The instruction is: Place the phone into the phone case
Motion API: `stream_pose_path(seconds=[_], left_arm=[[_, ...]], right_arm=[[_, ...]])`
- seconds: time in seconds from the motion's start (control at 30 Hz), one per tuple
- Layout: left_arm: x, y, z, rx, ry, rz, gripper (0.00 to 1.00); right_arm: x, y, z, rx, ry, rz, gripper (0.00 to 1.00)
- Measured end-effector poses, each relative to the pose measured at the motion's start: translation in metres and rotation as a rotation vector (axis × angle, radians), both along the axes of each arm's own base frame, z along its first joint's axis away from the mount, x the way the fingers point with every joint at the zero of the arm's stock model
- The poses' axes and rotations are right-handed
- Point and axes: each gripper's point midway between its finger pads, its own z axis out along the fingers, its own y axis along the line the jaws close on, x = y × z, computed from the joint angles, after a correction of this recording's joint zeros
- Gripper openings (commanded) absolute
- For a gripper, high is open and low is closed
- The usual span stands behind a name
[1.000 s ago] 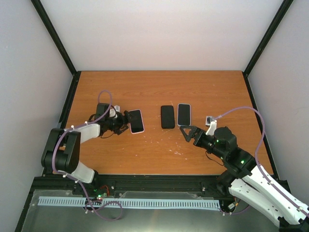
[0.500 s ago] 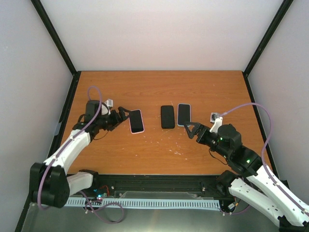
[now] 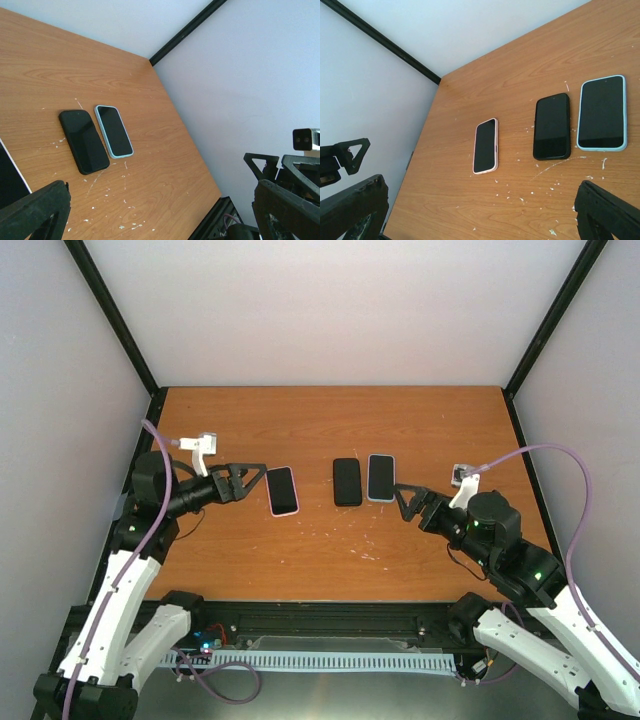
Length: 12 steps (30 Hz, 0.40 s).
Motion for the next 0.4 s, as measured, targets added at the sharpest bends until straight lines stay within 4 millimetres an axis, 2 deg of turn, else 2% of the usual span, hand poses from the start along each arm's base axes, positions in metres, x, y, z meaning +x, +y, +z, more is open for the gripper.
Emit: stream_pose_path(seconds=[0.3,0.4], left_arm=[[-0.010,-0.003,-0.025,-0.015,0.042,-0.036,1.00],[-0.012,-0.003,-0.024,-0.017,0.037,-0.035,1.00]], right_arm=[[0.000,0.000,-0.002,-0.002,0.009,-0.001,1.00],[0.000,0.000,-0.004,-0.002,0.013,-0.002,1.00]])
